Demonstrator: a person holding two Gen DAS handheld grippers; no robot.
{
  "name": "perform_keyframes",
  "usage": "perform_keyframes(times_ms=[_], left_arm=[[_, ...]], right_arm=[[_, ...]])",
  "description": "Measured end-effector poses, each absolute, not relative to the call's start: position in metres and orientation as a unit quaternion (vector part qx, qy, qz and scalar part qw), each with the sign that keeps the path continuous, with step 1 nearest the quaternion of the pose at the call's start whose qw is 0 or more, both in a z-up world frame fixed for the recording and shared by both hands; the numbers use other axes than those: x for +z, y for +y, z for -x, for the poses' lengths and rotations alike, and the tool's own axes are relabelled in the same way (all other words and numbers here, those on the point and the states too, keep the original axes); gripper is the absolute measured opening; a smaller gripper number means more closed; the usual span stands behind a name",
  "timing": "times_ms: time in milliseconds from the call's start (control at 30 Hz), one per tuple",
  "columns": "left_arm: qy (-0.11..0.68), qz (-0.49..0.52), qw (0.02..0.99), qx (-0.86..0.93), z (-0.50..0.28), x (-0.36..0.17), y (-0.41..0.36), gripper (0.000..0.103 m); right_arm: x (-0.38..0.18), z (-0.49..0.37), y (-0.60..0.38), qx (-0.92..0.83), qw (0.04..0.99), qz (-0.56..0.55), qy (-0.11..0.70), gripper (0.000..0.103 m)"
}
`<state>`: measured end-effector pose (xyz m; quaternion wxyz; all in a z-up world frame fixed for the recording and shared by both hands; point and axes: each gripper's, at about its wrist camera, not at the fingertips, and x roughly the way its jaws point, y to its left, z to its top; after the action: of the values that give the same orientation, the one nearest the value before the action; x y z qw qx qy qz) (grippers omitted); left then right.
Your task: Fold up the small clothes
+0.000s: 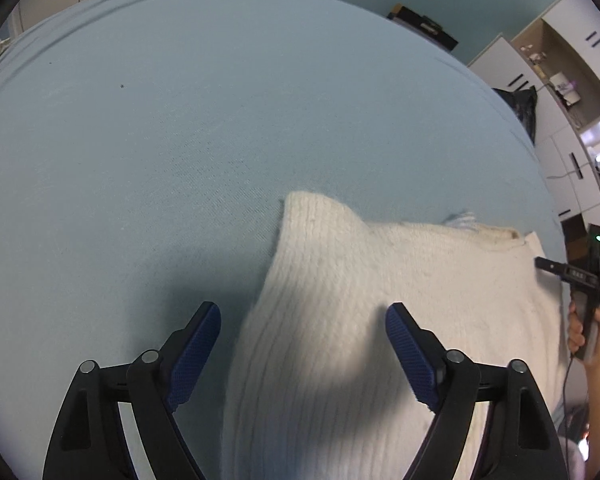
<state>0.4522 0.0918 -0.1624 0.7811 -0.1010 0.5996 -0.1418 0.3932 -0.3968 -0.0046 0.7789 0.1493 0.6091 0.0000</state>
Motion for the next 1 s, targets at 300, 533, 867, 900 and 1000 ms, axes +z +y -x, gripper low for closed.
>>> perform_keyframes(times_ms=[300,533,867,900,1000], left_arm=[[0.513,0.123,0.828,-0.190,-0.461,-0.124,0.069,0.011],[0.472,0.190,0.849,-0.142,-0.493,-0.099,0.074,0.011],[0.608,0.168,0.773,-0.071,-0.491,-0.140,0.078,0.028],[0.611,0.169,0.771,-0.061,-0.486,-0.127,0.089,0.032],[0.581,0.160,0.796,-0.054,-0.451,-0.082,0.114,0.055]], right_arm=[[0.065,-0.351,-0.372,-0.007,0.876,-0.095,0.473,0.007],[0.105,-0.328,-0.423,-0.064,0.904,-0.205,0.371,0.007],[-0.004,-0.349,-0.429,-0.116,0.764,-0.343,0.535,0.025],[0.003,-0.341,-0.433,-0.114,0.769,-0.349,0.524,0.035],[0.049,-0.305,-0.432,-0.120,0.813,-0.282,0.495,0.065]])
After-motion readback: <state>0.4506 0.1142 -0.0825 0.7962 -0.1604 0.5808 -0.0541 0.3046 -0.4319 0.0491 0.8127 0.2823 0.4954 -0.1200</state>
